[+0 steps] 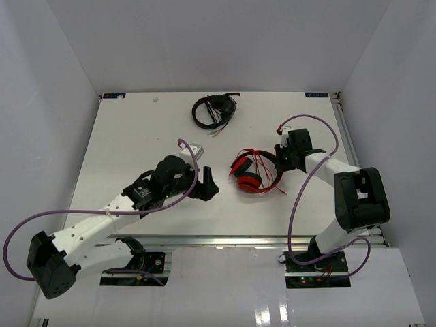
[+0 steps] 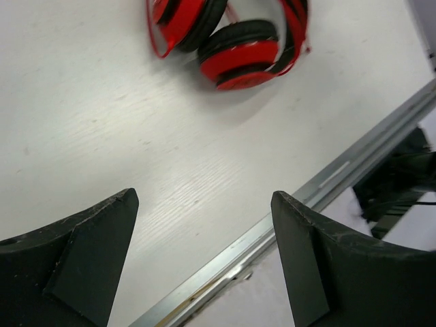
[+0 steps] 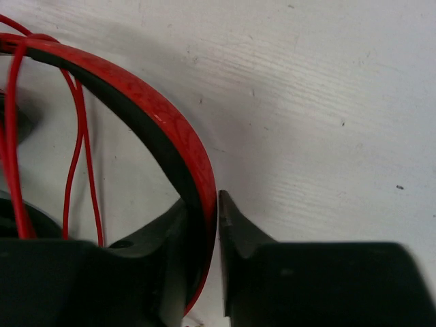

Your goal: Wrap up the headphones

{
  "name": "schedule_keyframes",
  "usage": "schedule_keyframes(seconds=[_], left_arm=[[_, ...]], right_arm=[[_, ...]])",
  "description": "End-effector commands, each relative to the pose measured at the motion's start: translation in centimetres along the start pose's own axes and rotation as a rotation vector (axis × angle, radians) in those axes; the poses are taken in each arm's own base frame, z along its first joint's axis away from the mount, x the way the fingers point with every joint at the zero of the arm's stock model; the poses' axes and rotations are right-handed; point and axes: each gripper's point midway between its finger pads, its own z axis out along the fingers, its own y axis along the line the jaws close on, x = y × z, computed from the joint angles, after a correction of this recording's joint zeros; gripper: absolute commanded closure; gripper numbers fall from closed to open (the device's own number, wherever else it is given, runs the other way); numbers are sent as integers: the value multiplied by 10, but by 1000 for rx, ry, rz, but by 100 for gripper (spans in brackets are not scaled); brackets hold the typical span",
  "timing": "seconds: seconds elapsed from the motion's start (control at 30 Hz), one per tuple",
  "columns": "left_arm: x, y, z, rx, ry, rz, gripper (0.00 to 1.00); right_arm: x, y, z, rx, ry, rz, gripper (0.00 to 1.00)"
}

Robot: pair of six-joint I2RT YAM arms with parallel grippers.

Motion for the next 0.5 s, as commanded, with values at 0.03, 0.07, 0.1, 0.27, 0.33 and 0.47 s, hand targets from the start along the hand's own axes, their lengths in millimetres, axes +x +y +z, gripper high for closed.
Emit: schedule_keyframes(seconds=[0.03, 0.07, 0.1, 0.27, 0.33, 0.47], left_arm=[[8, 36, -12, -108, -104, 113, 10], [9, 37, -14, -105, -115, 119, 10], [9, 37, -15, -99, -130, 124, 9], [1, 31, -22, -61, -179, 164, 9], [0, 28, -22, -47, -180, 189, 9], [-3, 26, -24, -34, -178, 248, 9]], right_arm=[[-45, -3, -4, -3, -133, -42, 59], [-47, -5, -7, 2, -141, -44, 53], [-47, -7, -10, 8, -148, -47, 47], [-61, -21, -48, 100, -225, -105, 15], [-73, -27, -79, 156, -304, -140, 9], [-72, -25, -121, 186, -368, -165, 10]])
